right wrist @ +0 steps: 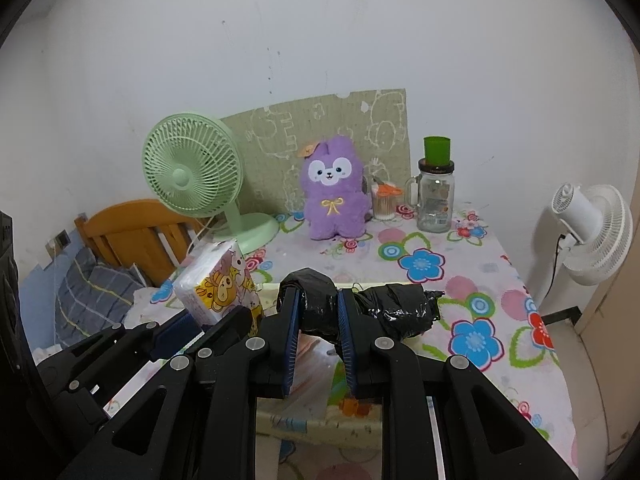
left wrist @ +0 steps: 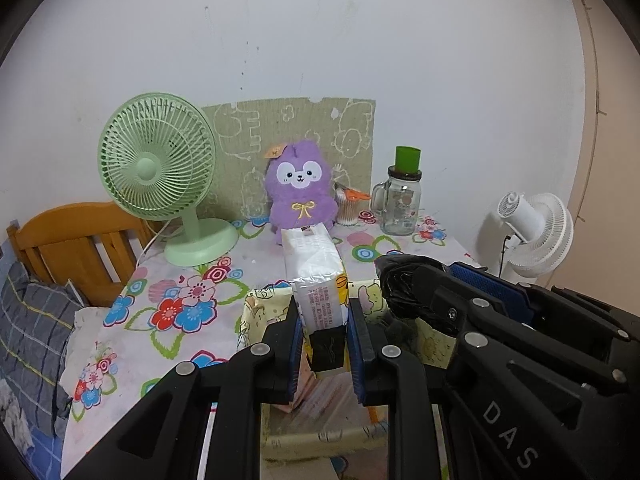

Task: Organize soft objects
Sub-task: 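Carry the tissue pack and black bag with both tools over the box, then lower both items into the box and open both tools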

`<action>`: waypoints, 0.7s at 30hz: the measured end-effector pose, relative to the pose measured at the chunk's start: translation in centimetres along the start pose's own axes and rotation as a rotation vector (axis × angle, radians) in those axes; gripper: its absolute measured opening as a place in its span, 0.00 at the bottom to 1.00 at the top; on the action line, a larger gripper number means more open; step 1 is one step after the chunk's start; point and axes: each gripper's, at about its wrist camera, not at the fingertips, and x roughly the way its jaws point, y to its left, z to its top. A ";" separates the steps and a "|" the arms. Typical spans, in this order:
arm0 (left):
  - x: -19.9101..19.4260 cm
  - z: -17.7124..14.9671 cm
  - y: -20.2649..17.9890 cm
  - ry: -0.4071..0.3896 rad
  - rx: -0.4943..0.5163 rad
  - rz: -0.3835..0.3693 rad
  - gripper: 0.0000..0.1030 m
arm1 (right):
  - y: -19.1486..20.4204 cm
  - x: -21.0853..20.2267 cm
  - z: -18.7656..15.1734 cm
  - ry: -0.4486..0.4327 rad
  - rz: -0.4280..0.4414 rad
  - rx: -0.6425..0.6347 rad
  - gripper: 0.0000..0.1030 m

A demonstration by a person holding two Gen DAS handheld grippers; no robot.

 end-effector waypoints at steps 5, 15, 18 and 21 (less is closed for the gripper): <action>2.6 0.0 0.3 0.040 -0.004 -0.003 0.18 | -0.5 2.6 0.1 0.037 0.001 0.010 0.22; 6.2 -0.7 1.3 0.120 -0.028 -0.015 0.26 | -0.7 6.9 0.0 0.103 0.033 0.021 0.22; 6.5 -0.8 1.6 0.126 -0.034 -0.006 0.33 | -0.5 7.6 -0.1 0.116 0.057 0.014 0.22; 6.6 -1.0 1.9 0.132 -0.038 -0.001 0.38 | -0.3 8.2 -0.2 0.131 0.086 0.016 0.22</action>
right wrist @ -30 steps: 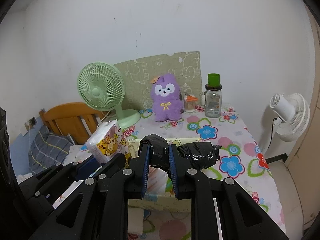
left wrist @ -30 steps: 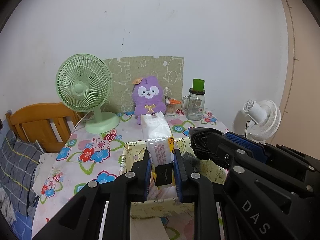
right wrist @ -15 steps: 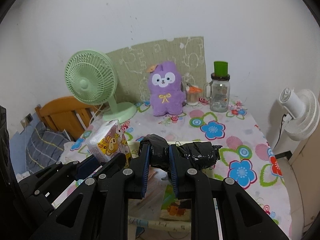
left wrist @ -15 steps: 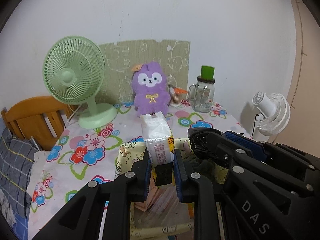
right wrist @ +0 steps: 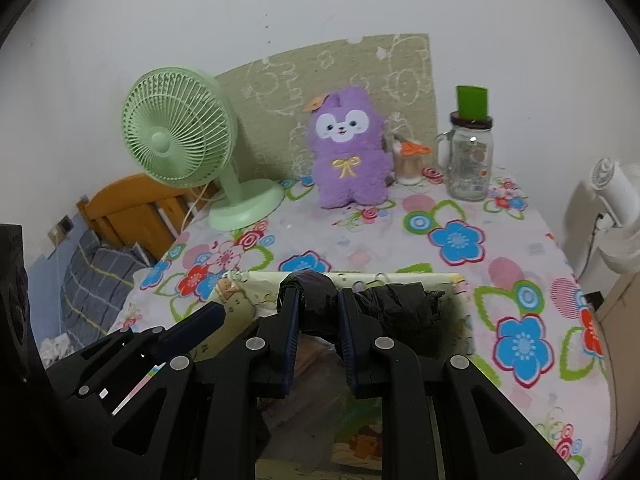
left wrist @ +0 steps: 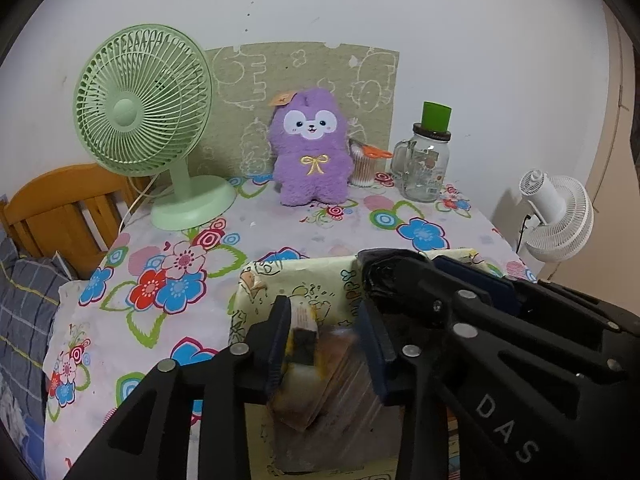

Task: Organize soft objects
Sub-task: 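Lower both items into the box and open both tools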

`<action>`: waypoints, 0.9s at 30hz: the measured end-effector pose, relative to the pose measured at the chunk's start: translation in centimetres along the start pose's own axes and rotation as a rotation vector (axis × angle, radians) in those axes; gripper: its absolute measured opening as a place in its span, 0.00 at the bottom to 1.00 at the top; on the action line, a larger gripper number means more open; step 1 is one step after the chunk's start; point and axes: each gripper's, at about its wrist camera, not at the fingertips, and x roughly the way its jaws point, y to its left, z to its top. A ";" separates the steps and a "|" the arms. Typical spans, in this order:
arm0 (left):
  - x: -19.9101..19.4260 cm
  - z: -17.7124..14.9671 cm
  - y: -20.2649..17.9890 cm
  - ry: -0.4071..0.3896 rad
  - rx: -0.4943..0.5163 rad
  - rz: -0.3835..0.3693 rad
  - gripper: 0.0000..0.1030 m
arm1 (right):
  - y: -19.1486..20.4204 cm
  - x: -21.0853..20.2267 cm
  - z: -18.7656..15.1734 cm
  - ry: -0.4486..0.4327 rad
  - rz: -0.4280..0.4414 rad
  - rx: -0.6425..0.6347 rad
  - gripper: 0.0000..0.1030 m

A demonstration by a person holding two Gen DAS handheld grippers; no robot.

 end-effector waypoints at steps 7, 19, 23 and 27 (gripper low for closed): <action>0.0 -0.3 0.3 0.010 -0.001 0.003 0.57 | 0.4 1.0 -0.2 0.018 0.020 -0.013 0.26; -0.9 -0.5 0.2 -0.014 0.014 0.013 0.82 | 0.7 0.4 -0.5 0.018 -0.015 -0.023 0.80; -1.7 -0.4 0.1 -0.027 0.012 0.027 0.87 | 0.8 -0.5 -0.5 0.003 -0.023 -0.025 0.86; -2.8 -0.4 -0.1 -0.045 0.017 0.025 0.89 | 1.1 -1.9 -0.5 -0.021 -0.043 -0.031 0.92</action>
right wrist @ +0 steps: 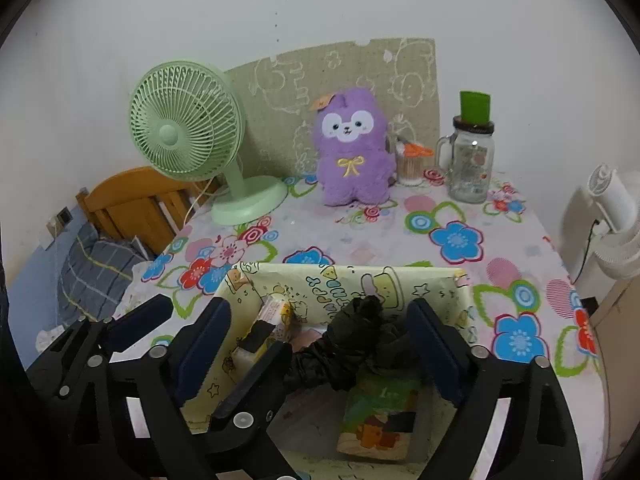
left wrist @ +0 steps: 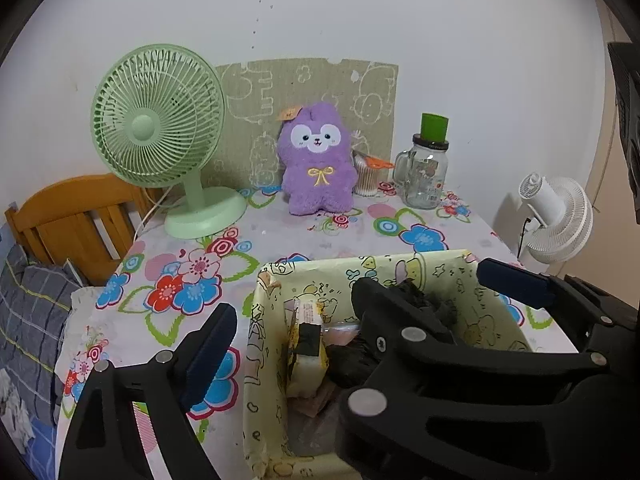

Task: Organize soft objects
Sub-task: 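Lower both items into the box and open both tools, then withdraw both tools from the box toward the white cloths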

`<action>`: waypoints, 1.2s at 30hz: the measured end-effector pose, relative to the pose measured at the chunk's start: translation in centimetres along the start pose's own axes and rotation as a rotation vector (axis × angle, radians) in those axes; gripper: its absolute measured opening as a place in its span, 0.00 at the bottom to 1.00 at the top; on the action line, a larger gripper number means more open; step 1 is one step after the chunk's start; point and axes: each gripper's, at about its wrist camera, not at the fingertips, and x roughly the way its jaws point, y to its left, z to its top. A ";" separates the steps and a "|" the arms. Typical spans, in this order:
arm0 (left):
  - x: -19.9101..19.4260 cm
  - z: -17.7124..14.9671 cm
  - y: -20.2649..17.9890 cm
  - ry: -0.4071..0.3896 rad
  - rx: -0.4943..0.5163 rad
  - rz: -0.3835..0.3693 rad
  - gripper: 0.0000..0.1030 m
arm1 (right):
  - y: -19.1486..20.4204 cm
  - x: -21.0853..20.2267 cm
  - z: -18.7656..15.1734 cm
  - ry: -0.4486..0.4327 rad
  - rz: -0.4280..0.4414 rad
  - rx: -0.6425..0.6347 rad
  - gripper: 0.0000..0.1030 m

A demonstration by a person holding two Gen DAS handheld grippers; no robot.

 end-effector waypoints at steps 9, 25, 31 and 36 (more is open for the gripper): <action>-2.7 -0.2 -0.7 -0.041 0.006 0.000 0.94 | 0.2 -3.5 -0.4 -0.051 -0.040 -0.002 0.94; -7.9 -1.5 -2.1 -0.092 0.011 -0.002 1.00 | 0.6 -9.5 -2.0 -0.106 -0.088 -0.012 1.00; -10.1 -2.6 -2.4 -0.106 0.011 -0.022 1.00 | 1.2 -11.8 -3.1 -0.117 -0.101 -0.024 1.00; -11.5 -3.3 -2.3 -0.115 0.007 -0.026 1.00 | 2.0 -13.3 -3.9 -0.121 -0.096 -0.035 1.00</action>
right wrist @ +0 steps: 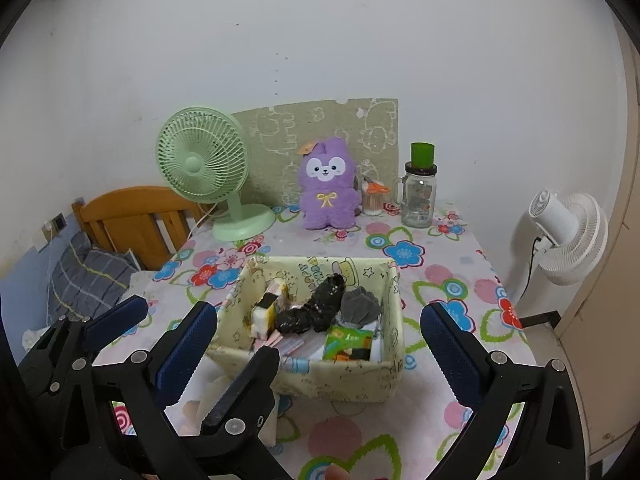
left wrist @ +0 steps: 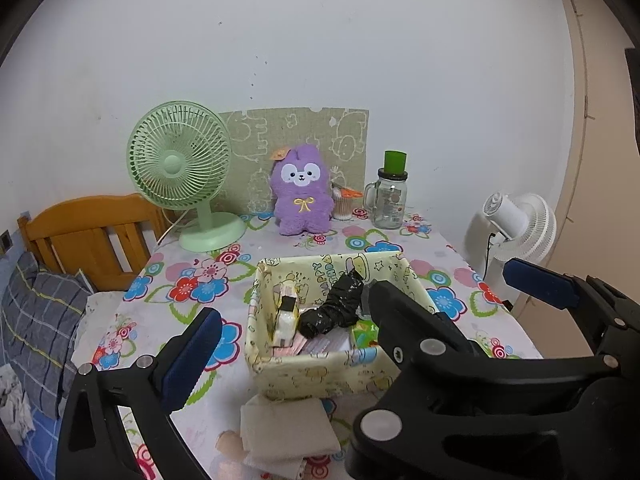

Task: Organize soft objects
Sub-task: 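Withdraw both tools from the box toward the white cloths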

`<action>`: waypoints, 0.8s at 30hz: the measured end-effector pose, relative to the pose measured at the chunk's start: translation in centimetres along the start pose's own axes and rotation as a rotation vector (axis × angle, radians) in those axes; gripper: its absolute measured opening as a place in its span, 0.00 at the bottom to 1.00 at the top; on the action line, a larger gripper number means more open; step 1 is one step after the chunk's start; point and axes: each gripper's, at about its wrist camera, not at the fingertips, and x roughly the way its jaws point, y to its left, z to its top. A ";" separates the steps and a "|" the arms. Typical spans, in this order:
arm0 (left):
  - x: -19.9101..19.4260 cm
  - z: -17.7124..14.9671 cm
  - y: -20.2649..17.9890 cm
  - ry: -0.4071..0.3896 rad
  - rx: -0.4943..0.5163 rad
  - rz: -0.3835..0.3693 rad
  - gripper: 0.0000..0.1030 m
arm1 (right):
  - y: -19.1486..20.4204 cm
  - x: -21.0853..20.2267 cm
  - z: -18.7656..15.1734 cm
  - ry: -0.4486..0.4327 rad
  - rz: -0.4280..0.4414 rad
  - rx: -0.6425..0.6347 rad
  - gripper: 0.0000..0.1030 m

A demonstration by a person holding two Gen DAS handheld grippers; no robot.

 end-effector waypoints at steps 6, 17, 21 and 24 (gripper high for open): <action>-2.0 -0.9 0.1 -0.018 0.006 0.000 1.00 | 0.7 -1.8 -1.0 -0.014 0.017 -0.010 1.00; -3.3 -3.4 0.1 -0.014 0.009 -0.009 1.00 | 1.3 -3.2 -3.6 -0.009 0.035 -0.014 1.00; -3.0 -4.5 0.2 0.000 0.008 -0.012 1.00 | 1.3 -2.9 -4.9 0.006 0.031 -0.007 1.00; -2.7 -5.2 0.2 0.012 0.009 -0.011 1.00 | 1.3 -2.6 -5.6 0.018 0.026 0.001 1.00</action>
